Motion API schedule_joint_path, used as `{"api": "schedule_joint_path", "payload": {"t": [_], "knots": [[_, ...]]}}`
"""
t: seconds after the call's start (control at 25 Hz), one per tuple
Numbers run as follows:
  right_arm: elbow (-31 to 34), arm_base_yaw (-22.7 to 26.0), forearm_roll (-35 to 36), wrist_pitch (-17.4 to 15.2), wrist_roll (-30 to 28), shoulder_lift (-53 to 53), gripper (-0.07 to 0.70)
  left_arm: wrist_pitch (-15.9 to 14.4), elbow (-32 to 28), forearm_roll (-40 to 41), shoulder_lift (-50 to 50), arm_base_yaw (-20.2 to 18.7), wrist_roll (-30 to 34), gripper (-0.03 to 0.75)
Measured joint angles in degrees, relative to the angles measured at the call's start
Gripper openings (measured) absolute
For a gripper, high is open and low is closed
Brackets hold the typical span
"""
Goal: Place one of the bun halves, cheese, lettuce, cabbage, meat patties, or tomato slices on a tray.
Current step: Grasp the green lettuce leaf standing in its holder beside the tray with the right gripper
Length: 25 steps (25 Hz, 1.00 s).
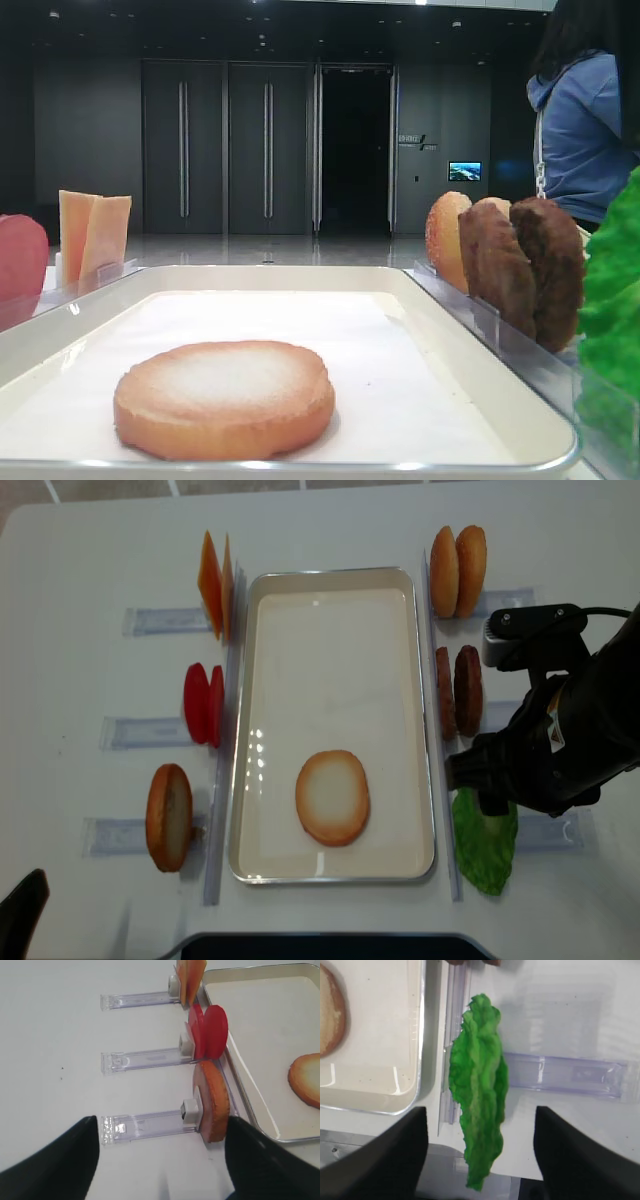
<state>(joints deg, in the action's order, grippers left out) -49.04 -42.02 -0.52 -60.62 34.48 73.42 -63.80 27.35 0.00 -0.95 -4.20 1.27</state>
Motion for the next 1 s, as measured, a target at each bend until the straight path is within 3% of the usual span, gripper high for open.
{"api": "schedule_joint_path", "payload": {"t": [0.36,0.8,1.0], "knots": [[0.0,0.0,0.0,1.0,-0.9,1.0,0.382,0.0,0.0,0.0,0.0,0.0,0.0,0.597],[0.0,0.0,0.0,1.0,-1.8,1.0,0.037,0.0,0.0,0.0,0.0,0.0,0.0,0.597],[0.0,0.0,0.5,1.2,-3.1,0.8,0.032,0.0,0.0,0.0,0.0,0.0,0.0,0.597]]}}
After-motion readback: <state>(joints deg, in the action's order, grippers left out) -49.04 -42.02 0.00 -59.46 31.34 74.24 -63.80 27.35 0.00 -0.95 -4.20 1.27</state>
